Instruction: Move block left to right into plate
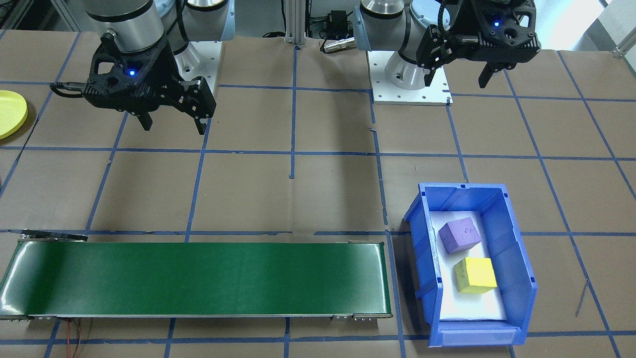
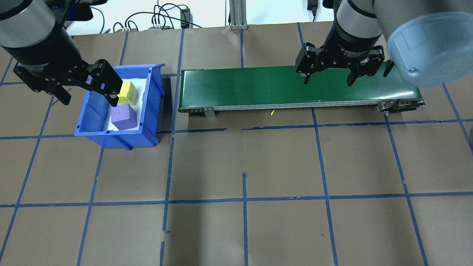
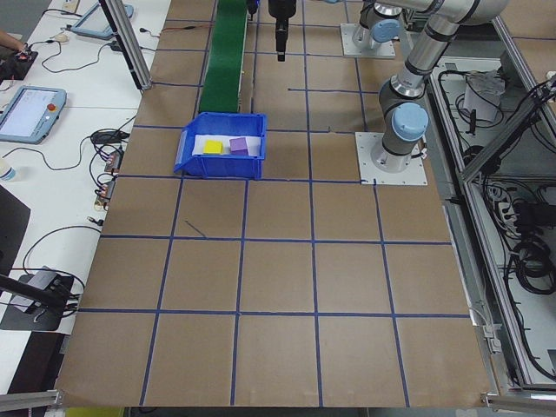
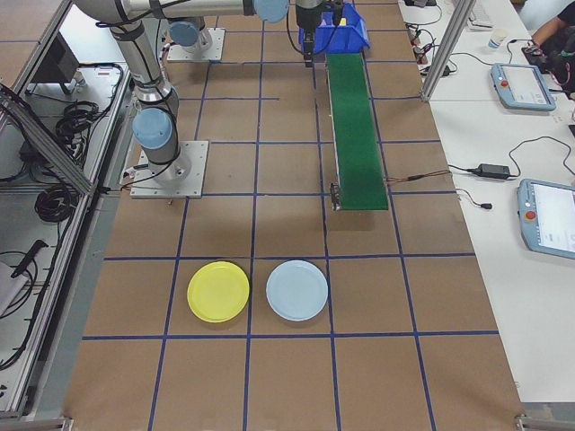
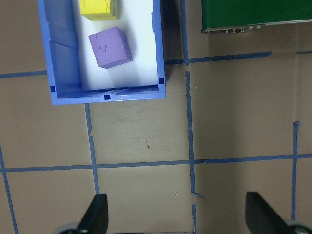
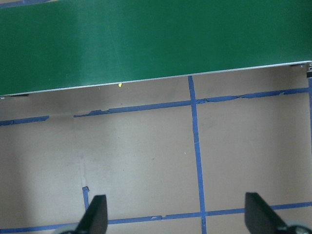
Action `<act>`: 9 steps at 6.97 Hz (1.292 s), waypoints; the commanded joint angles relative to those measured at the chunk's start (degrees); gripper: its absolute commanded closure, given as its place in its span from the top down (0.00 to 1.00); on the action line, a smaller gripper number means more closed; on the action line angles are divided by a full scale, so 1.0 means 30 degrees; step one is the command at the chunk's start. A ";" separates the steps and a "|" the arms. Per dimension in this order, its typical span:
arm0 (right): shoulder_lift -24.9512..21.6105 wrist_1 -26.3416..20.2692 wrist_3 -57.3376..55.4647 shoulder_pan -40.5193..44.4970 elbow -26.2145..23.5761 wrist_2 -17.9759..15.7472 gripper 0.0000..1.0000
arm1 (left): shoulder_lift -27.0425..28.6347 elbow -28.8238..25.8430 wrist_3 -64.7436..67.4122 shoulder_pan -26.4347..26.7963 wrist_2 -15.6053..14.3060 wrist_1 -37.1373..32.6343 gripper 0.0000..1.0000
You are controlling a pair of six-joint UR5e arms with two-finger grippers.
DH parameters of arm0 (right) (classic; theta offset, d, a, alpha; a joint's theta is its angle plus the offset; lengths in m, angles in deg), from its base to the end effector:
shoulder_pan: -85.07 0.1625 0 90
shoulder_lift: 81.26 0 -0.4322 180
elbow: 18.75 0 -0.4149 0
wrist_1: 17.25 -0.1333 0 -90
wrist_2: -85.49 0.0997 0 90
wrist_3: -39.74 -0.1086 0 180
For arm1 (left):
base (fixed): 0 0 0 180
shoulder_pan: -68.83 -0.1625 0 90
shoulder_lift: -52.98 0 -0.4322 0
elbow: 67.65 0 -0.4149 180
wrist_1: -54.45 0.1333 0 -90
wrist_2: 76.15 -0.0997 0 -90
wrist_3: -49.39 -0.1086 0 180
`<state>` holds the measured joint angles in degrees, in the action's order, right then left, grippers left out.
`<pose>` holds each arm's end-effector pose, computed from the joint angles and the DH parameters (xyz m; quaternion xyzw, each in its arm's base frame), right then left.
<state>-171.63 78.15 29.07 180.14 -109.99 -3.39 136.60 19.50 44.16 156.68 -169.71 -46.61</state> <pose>0.1808 -0.5060 0.4880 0.0484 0.9980 -0.0378 0.0151 -0.1093 -0.4621 0.5471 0.0274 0.9990 0.0179 0.0300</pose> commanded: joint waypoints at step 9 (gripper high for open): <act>-0.0140 -0.0393 0.1097 -0.0109 0.1732 -0.0576 1.00 | 0.3927 0.0484 -0.0980 -0.1586 0.0248 0.4348 1.00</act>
<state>-172.05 77.06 32.46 179.88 -104.99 -5.14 143.25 21.64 42.24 154.76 -169.22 -38.03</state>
